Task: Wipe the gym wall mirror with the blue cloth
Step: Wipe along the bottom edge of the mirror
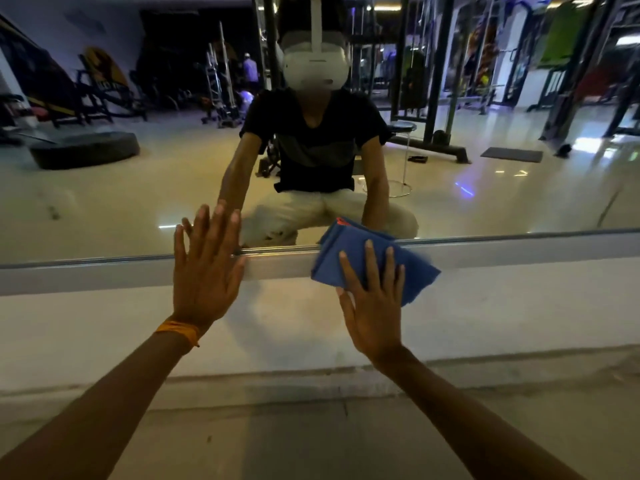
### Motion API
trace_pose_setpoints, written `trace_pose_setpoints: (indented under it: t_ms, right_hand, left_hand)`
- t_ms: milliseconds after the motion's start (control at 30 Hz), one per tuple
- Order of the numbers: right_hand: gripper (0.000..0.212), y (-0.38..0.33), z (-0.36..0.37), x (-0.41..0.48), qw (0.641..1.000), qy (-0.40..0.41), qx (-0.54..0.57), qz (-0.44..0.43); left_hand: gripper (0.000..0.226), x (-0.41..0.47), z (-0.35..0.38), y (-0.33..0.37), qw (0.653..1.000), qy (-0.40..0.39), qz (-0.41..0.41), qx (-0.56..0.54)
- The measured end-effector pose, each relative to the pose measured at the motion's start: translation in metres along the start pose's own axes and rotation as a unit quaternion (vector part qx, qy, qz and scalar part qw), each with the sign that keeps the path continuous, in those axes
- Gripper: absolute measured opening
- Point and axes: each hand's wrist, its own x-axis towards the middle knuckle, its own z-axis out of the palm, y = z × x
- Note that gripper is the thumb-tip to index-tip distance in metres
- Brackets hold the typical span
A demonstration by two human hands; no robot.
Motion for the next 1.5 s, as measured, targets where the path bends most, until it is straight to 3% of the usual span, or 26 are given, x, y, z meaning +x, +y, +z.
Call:
trace_pose_setpoints:
  t_ms: [67, 233, 433, 567, 667, 767, 967, 1133, 1200, 1333, 1500]
  right_hand:
    - [0.060, 0.022, -0.007, -0.001, 1.000, 0.014, 0.000, 0.020]
    - [0.060, 0.048, -0.029, -0.001, 0.980, 0.063, 0.044, 0.183]
    - [0.061, -0.074, 0.010, 0.014, 1.000, -0.014, 0.009, -0.014]
    - [0.057, -0.041, 0.001, 0.011, 0.996, -0.046, -0.025, -0.078]
    - [0.061, 0.030, -0.030, 0.006, 0.998, -0.031, -0.058, -0.015]
    - [0.062, 0.022, -0.034, 0.006, 0.997, -0.023, -0.033, 0.065]
    - [0.056, -0.081, 0.015, 0.015, 0.991, -0.059, -0.030, -0.120]
    - [0.058, -0.012, -0.015, 0.016, 0.991, -0.049, -0.060, -0.107]
    - [0.057, 0.008, -0.025, 0.011, 0.994, -0.049, -0.060, -0.080]
    - [0.060, -0.054, 0.005, 0.015, 0.994, -0.035, -0.047, -0.092]
    - [0.061, -0.134, 0.043, 0.043, 0.972, -0.018, -0.057, -0.226]
  left_hand:
    - [0.068, -0.005, -0.004, -0.030, 0.999, 0.013, -0.030, 0.008]
    - [0.067, -0.009, 0.008, -0.055, 0.999, 0.035, 0.017, 0.000]
    - [0.067, -0.014, 0.022, -0.054, 0.998, 0.055, 0.002, -0.010]
    - [0.065, -0.021, 0.027, -0.065, 0.998, 0.061, 0.028, -0.018]
    - [0.065, -0.028, 0.031, -0.070, 0.997, 0.067, 0.036, -0.010]
    - [0.065, -0.029, 0.035, -0.071, 0.996, 0.075, 0.034, -0.016]
    - [0.066, -0.029, 0.028, -0.072, 0.998, 0.040, 0.040, -0.025]
    - [0.063, -0.027, 0.001, -0.084, 0.998, -0.007, 0.051, -0.048]
    - [0.065, -0.026, -0.009, -0.095, 0.999, -0.001, 0.017, -0.039]
    - [0.067, -0.027, -0.022, -0.115, 0.996, 0.023, -0.087, -0.008]
    - [0.070, -0.031, -0.020, -0.126, 0.998, -0.001, -0.068, 0.014]
